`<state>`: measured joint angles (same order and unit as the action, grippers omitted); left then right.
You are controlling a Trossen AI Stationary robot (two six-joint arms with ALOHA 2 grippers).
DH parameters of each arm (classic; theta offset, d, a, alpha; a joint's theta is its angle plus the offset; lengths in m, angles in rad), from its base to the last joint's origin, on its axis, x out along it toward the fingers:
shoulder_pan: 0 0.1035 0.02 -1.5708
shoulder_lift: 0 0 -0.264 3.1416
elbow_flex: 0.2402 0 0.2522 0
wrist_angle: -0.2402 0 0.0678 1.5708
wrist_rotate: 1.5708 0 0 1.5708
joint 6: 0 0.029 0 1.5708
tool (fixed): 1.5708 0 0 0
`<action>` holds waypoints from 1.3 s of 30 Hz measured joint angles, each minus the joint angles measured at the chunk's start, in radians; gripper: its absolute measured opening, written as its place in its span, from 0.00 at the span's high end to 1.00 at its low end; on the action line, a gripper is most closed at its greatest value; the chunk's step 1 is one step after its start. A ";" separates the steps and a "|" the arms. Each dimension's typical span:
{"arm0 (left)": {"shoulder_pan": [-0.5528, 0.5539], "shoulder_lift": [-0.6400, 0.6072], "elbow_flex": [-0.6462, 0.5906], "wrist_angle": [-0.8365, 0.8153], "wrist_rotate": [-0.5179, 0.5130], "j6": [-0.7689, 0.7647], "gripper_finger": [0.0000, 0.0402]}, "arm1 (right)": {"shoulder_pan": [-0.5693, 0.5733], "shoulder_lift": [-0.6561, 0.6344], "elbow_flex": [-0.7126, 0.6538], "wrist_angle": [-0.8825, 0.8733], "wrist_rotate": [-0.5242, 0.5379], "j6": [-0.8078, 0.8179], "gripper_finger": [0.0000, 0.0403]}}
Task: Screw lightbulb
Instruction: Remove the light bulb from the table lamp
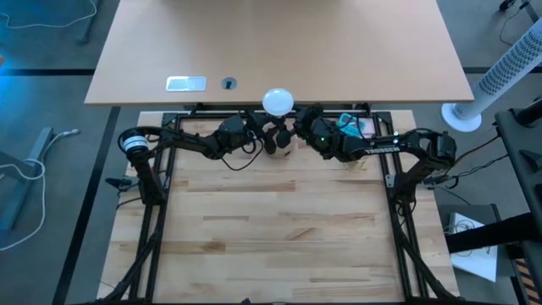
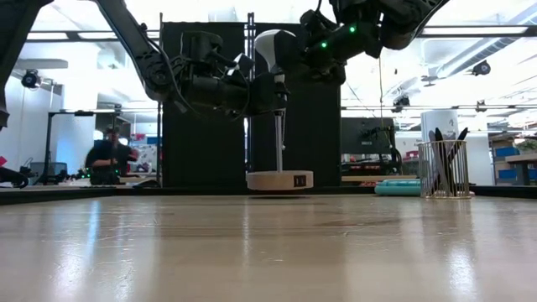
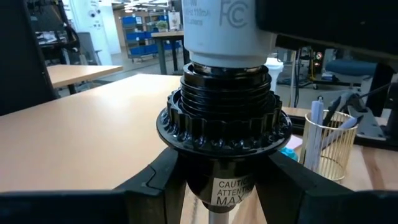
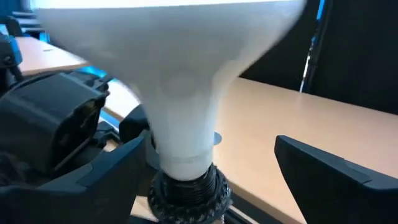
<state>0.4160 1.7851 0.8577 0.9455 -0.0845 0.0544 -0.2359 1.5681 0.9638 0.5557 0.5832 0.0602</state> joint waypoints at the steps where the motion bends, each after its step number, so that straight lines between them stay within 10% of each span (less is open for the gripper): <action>1: 0.000 0.000 -0.003 0.002 0.000 0.000 0.63 | 0.000 0.000 0.000 -0.003 0.000 0.009 0.14; 15: -0.002 -0.002 -0.017 -0.001 0.052 0.008 0.63 | 0.004 0.016 -0.001 0.003 -0.068 -0.005 0.15; 39: -0.045 -0.075 -0.076 -0.029 0.137 -0.014 0.63 | 0.004 -0.020 0.023 -0.075 -0.292 -0.014 0.69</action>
<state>0.3714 1.7103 0.7812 0.9166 0.0525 0.0403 -0.2323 1.5485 0.9871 0.4810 0.2914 0.0464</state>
